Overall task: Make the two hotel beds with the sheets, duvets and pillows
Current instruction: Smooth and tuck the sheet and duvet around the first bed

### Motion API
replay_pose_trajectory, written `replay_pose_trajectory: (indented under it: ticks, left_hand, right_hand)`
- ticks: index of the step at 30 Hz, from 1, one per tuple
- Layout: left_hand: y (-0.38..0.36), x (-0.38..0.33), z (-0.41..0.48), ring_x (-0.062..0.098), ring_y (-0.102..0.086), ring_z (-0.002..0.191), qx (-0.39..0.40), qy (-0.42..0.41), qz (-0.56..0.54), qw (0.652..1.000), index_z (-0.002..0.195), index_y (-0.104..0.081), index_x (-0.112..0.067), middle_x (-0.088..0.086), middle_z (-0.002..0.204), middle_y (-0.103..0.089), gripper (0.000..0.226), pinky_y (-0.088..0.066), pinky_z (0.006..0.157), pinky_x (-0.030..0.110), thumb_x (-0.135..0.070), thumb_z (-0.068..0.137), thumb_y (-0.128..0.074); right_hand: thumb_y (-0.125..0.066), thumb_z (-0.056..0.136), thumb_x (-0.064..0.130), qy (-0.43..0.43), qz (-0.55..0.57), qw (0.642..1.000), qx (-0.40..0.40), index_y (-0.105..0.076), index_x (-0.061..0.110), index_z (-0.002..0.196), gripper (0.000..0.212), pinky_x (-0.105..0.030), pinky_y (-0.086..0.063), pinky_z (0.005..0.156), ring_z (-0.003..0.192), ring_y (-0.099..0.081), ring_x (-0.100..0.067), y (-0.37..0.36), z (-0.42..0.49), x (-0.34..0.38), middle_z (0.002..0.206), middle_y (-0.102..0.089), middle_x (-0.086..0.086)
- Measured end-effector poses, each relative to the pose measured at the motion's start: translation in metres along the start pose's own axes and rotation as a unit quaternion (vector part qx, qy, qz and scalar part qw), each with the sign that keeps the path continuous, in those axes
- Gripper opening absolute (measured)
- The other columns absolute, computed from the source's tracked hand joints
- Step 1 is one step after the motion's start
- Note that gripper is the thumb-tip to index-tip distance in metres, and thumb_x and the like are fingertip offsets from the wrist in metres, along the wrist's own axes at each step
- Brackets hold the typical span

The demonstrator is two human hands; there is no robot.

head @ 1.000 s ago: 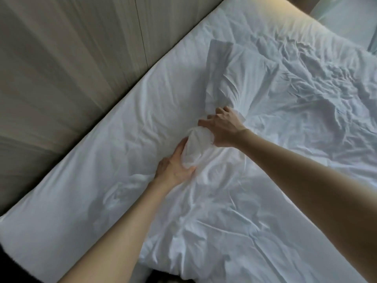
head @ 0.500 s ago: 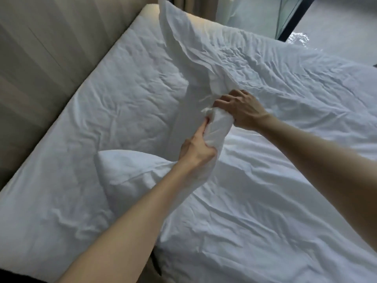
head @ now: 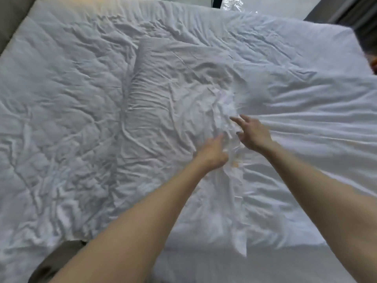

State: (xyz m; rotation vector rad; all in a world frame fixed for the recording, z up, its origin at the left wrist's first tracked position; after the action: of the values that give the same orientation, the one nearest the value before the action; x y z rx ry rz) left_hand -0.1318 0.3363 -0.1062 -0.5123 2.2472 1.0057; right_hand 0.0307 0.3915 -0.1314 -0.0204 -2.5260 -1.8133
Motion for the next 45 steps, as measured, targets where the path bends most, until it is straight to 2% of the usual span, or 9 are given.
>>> replay_pose_trajectory:
  ticks: [7, 12, 17, 22, 25, 29, 38, 42, 45]
  left_hand:
    - [0.047, 0.105, 0.009, 0.041, 0.0, 0.146, -0.135, 0.104, 0.151, 0.974, 0.152, -0.013, -0.04, -0.001, 0.162, 0.001, 0.063, -0.016, 0.115, 0.057, -0.036, 0.098, -0.045]
    - [0.067, 0.164, 0.012, 0.04, 0.014, 0.145, -0.137, 0.157, 0.134, 0.969, 0.147, -0.011, -0.054, -0.012, 0.16, 0.015, 0.063, -0.014, 0.111, 0.067, -0.052, 0.095, -0.047]
    - [0.07, 0.189, 0.013, 0.039, 0.012, 0.145, -0.108, 0.16, 0.162, 0.968, 0.147, -0.008, -0.055, -0.015, 0.159, 0.016, 0.064, -0.014, 0.11, 0.068, -0.055, 0.094, -0.044]
    - [0.07, 0.187, 0.019, 0.042, 0.015, 0.144, -0.079, 0.177, 0.151, 0.969, 0.146, -0.004, -0.057, -0.013, 0.159, 0.018, 0.063, -0.009, 0.11, 0.069, -0.059, 0.094, -0.04]
    - [0.068, 0.187, 0.02, 0.043, 0.014, 0.144, -0.083, 0.191, 0.149, 0.967, 0.145, -0.005, -0.058, -0.014, 0.159, 0.018, 0.063, -0.008, 0.109, 0.069, -0.06, 0.093, -0.041]
    - [0.075, 0.18, 0.018, 0.038, 0.006, 0.147, -0.172, 0.172, 0.109, 0.964, 0.149, -0.013, -0.051, -0.01, 0.162, 0.005, 0.059, -0.01, 0.112, 0.066, -0.045, 0.098, -0.042]
    - [0.1, 0.073, 0.008, 0.031, -0.004, 0.149, -0.387, -0.027, 0.036, 0.921, 0.148, -0.024, -0.046, -0.008, 0.161, -0.012, 0.06, -0.01, 0.117, 0.054, -0.037, 0.089, -0.027]
    - [0.064, 0.029, 0.036, 0.028, -0.003, 0.149, -0.222, -0.017, 0.117, 0.968, 0.148, -0.018, -0.05, -0.013, 0.161, -0.006, 0.055, -0.008, 0.113, 0.062, -0.044, 0.097, -0.038]
    - [0.025, 0.041, 0.048, 0.026, -0.001, 0.148, -0.06, 0.04, 0.19, 0.979, 0.149, -0.023, -0.045, -0.009, 0.162, 0.0, 0.056, -0.009, 0.112, 0.062, -0.039, 0.096, -0.042]
  right_hand:
    - [-0.055, 0.087, 0.059, -0.196, 0.411, 0.89, 0.005, -0.015, 0.028, 0.153, 0.082, -0.047, -0.025, 0.115, 0.142, -0.029, -0.034, -0.058, 0.025, 0.02, 0.157, -0.025, -0.012]
    - [-0.059, 0.062, 0.085, -0.343, 0.425, 0.837, 0.034, 0.01, 0.041, 0.151, 0.121, -0.056, -0.014, 0.116, 0.144, -0.012, -0.042, -0.093, 0.045, 0.038, 0.159, -0.004, -0.021]
    - [-0.065, 0.049, 0.087, -0.402, 0.456, 0.794, 0.017, 0.01, 0.027, 0.154, 0.142, -0.058, -0.013, 0.115, 0.145, -0.015, -0.036, -0.096, 0.06, 0.043, 0.158, -0.016, -0.018]
    - [-0.079, 0.055, 0.07, -0.376, 0.559, 0.739, 0.005, -0.019, 0.017, 0.152, 0.127, -0.044, -0.038, 0.109, 0.128, -0.049, -0.033, -0.095, 0.062, 0.048, 0.146, -0.044, -0.013]
    - [-0.087, 0.066, 0.043, -0.322, 0.678, 0.66, 0.023, -0.065, 0.014, 0.093, 0.046, -0.031, -0.052, 0.089, 0.09, -0.067, -0.017, -0.088, 0.061, 0.065, 0.11, -0.069, -0.006]
    - [-0.081, 0.066, 0.046, -0.311, 0.586, 0.743, -0.086, -0.065, 0.02, 0.114, 0.057, -0.034, -0.05, 0.094, 0.103, -0.063, -0.023, -0.061, 0.057, 0.083, 0.113, -0.068, -0.004]
    - [-0.08, 0.053, 0.048, -0.168, 0.57, 0.776, -0.212, -0.071, 0.025, 0.1, 0.053, -0.036, -0.055, 0.085, 0.089, -0.07, -0.014, 0.076, 0.016, 0.037, 0.09, -0.074, 0.01]
    - [-0.081, 0.057, 0.051, -0.228, 0.505, 0.803, -0.22, -0.059, 0.03, 0.127, 0.076, -0.036, -0.049, 0.098, 0.11, -0.063, -0.018, 0.071, -0.001, -0.06, 0.116, -0.069, 0.004]
    - [-0.068, 0.08, 0.052, -0.321, 0.372, 0.871, -0.022, -0.001, 0.04, 0.153, 0.101, -0.046, -0.019, 0.118, 0.143, -0.023, -0.037, 0.004, -0.019, -0.102, 0.158, -0.019, -0.018]
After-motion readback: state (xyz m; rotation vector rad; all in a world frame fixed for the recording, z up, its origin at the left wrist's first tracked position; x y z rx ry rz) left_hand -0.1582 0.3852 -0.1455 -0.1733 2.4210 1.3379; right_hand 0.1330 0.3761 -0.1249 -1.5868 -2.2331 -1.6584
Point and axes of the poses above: each hand's wrist, its own z-axis towards the middle knuckle, its own y-axis out of the back of the hand, x = y × z, the point moved 5 cm from there along z, towards the middle knuckle
